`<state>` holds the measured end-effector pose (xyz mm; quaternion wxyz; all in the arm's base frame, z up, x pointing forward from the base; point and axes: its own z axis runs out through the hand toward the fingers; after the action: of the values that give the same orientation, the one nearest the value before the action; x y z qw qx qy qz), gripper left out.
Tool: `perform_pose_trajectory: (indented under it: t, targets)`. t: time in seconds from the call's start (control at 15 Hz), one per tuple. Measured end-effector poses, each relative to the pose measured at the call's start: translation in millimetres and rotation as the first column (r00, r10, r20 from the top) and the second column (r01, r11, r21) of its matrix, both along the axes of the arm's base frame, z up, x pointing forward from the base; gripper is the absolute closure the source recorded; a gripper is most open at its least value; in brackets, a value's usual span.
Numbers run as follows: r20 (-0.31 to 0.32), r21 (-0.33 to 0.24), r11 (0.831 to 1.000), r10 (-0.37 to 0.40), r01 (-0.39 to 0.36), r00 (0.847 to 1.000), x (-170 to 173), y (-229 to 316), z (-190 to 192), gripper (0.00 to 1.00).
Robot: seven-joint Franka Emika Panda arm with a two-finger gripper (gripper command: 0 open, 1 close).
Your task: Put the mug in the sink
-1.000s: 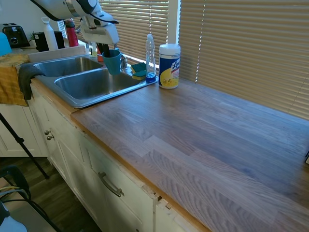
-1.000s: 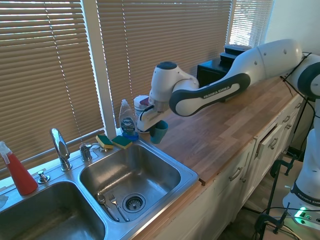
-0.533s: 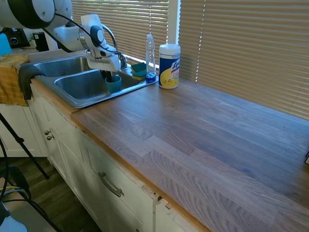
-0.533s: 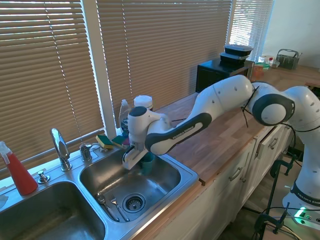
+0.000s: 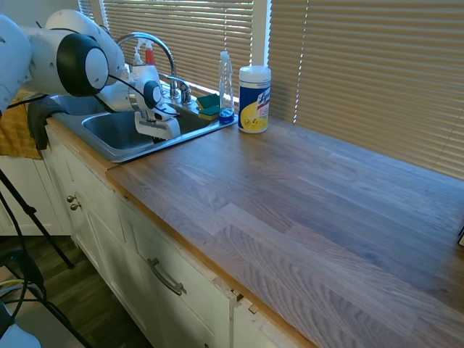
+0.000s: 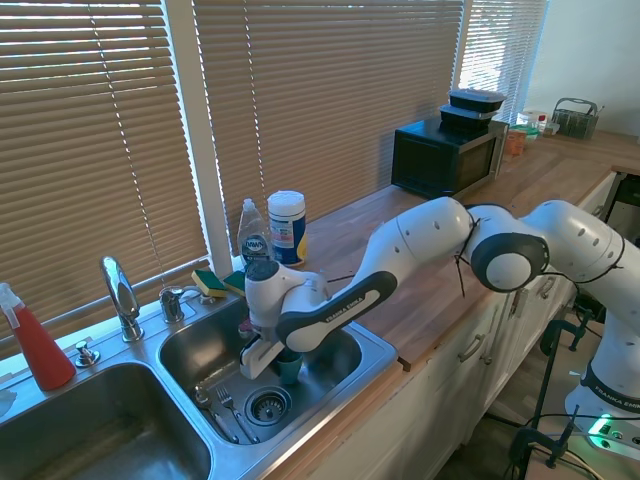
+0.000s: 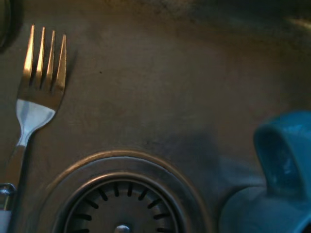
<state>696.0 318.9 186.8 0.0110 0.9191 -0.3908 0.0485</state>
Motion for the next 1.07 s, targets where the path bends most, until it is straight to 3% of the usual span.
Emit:
perform_pose_trajectory:
  t: [0.07,0.13,1.07]
  targets:
    - [0.0,0.002,1.0,-0.004,0.004,1.0,1.9,-0.1,0.2,1.0]
    - [-0.001,0.004,1.0,-0.009,0.009,1.0,3.3,-0.3,0.1,0.0]
    - [0.027,0.011,1.0,-0.017,0.017,0.999,11.4,-0.7,31.6,0.0]
